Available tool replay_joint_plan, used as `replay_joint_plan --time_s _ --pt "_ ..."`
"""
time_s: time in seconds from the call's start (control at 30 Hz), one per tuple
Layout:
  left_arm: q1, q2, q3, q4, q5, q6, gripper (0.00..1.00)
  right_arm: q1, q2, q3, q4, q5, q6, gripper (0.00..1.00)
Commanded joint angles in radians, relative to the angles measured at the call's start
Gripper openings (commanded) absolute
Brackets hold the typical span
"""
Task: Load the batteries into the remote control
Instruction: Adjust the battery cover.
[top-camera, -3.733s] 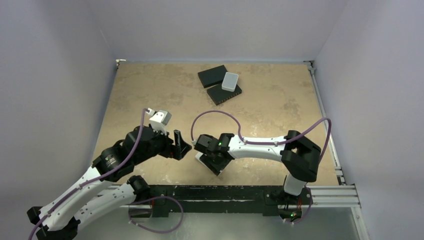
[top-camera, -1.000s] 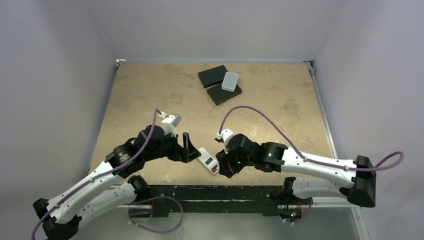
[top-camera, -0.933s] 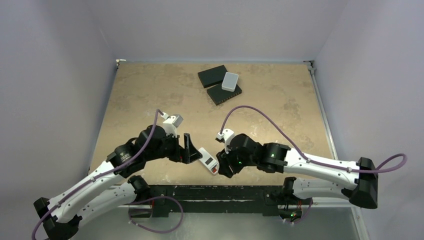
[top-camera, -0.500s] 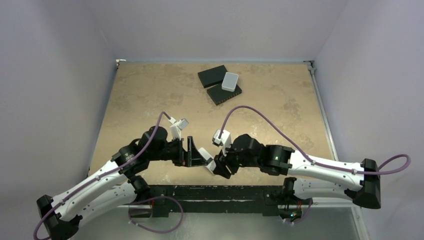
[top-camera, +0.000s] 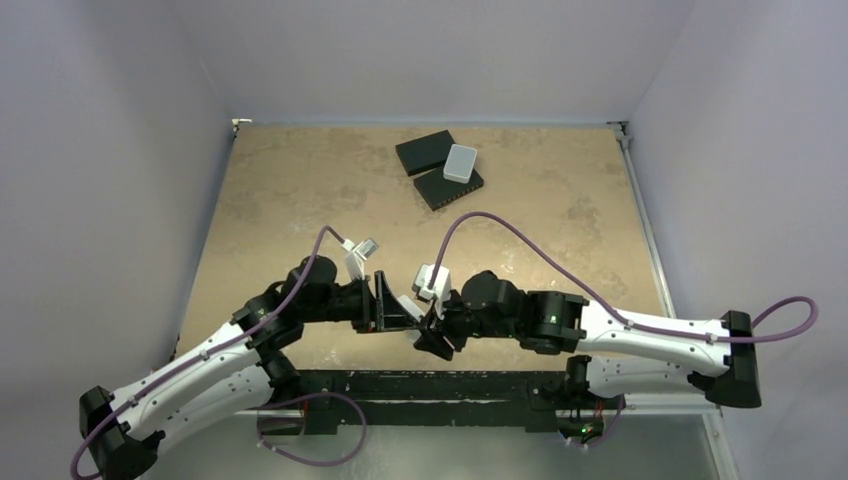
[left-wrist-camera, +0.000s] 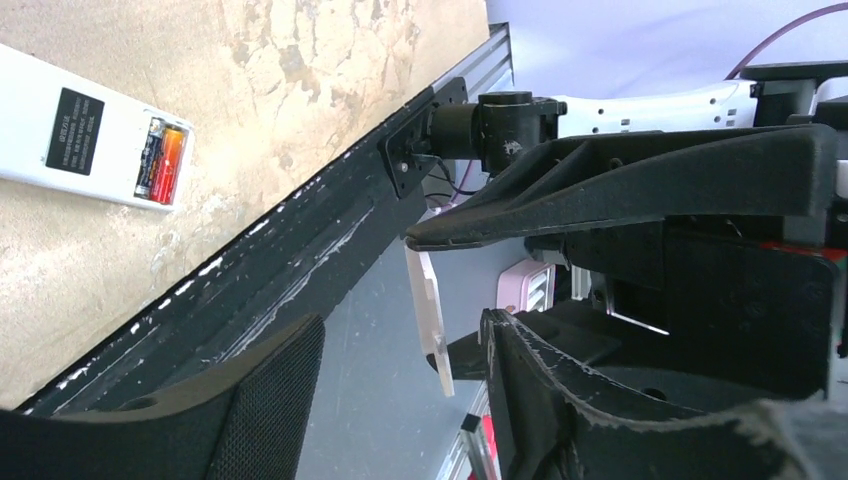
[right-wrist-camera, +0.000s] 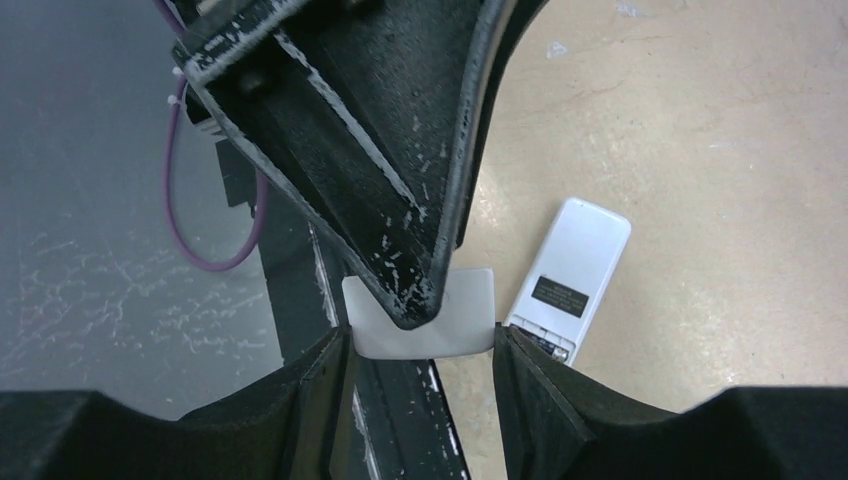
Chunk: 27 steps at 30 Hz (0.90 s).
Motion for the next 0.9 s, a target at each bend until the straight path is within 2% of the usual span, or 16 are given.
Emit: replay_joint_plan --time_s 0.0,0.23,0.43,0.47,0.57,0.73,0.87 --pt "-0.001 -0.006 -0.018 0.081 0.024 -0.048 0.56 0.018 0.018 0.066 0.029 0.041 -0.04 0.39" --pt "-0.002 -0.023 -0.032 0.094 0.037 -0.069 0.43 0.037 0.046 0.089 0.019 0.064 -0.049 0.39" --pt "-0.002 -0.032 -0.044 0.102 0.047 -0.072 0.25 0.047 0.066 0.104 0.012 0.081 -0.049 0.39" --pt "-0.002 -0.032 -0.045 0.108 0.052 -0.073 0.21 0.048 0.069 0.106 0.008 0.084 -0.049 0.39" --pt "-0.002 -0.036 -0.045 0.114 0.057 -0.075 0.0 0.05 0.074 0.112 0.002 0.092 -0.049 0.39" --pt "-0.001 -0.049 -0.048 0.125 0.061 -0.083 0.0 0.05 0.071 0.116 -0.011 0.102 -0.045 0.4" --pt "-0.002 -0.082 -0.074 0.165 0.065 -0.115 0.0 0.05 0.045 0.104 -0.011 0.11 -0.043 0.51"
